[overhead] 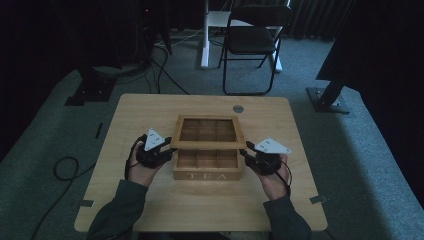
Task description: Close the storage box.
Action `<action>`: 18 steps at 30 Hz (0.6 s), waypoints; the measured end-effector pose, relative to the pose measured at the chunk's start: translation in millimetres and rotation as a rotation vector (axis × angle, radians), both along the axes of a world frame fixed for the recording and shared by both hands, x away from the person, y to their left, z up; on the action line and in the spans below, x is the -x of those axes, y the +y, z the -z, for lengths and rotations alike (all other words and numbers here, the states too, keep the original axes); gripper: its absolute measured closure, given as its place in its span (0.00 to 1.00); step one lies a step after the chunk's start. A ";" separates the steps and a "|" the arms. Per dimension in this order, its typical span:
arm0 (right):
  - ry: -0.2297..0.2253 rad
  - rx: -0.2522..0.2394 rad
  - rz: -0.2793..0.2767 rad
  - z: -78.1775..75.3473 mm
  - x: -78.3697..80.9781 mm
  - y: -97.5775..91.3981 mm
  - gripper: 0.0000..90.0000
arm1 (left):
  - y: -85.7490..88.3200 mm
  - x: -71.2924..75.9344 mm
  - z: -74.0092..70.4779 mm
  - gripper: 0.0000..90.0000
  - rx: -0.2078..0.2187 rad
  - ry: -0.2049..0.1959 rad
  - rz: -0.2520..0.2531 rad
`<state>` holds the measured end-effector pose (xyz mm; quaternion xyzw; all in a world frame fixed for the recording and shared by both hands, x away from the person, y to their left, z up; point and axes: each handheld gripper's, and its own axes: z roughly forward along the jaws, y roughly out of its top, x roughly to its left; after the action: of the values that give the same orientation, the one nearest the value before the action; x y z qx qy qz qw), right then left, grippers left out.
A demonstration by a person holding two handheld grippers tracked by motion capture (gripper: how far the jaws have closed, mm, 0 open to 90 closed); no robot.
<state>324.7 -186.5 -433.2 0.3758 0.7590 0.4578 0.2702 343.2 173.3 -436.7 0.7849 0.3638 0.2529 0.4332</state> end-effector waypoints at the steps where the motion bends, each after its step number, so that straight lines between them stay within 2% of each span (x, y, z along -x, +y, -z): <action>1: 0.003 -0.001 -0.001 1.6 0.7 -0.1 0.70 | 0.0 0.5 1.2 0.70 0.002 0.004 0.000; 18: 0.012 0.009 0.003 18.5 7.5 -0.1 0.67 | 0.0 7.2 16.8 0.68 -0.005 0.034 -0.011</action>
<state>317.2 -186.6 -451.7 0.3783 0.7622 0.4517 0.2681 336.0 173.3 -453.5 0.7881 0.3747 0.2431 0.4236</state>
